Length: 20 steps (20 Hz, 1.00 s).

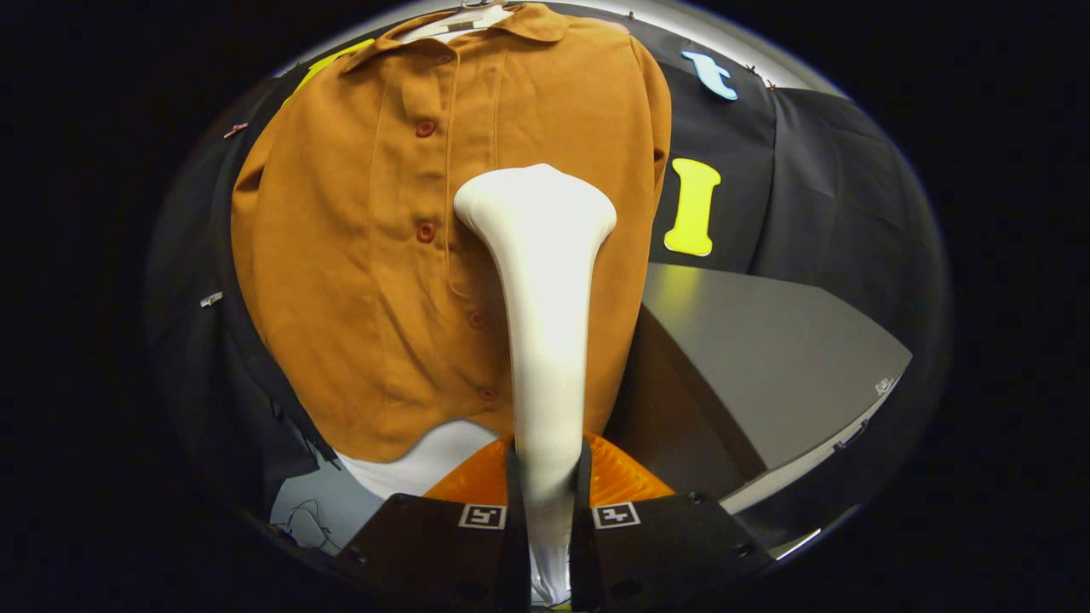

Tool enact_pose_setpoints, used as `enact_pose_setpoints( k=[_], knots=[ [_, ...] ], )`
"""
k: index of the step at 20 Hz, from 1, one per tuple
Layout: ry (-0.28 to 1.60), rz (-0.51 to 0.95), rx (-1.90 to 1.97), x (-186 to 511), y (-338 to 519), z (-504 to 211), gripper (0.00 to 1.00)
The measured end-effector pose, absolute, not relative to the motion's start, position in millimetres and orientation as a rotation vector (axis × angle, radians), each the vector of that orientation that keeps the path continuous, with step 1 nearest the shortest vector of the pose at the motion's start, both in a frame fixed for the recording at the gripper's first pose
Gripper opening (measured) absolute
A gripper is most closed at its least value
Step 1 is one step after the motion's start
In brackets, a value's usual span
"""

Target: Iron the clothes twice with a garment steamer, once on the left side and once on the right side.

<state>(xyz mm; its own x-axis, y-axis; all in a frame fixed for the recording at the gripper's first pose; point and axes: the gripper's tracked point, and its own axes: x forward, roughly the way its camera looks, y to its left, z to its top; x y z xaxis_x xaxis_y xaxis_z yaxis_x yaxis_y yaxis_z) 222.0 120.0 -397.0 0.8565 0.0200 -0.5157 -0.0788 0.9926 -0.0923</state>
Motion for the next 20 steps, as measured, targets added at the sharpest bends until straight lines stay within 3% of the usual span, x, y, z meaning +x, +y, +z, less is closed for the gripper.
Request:
enact_pose_setpoints(
  k=[11,20],
  knots=[
    [0.709,0.045,-0.076,171,123,-427,0.22],
    [0.730,0.072,-0.055,133,121,-412,0.22]
  ],
)
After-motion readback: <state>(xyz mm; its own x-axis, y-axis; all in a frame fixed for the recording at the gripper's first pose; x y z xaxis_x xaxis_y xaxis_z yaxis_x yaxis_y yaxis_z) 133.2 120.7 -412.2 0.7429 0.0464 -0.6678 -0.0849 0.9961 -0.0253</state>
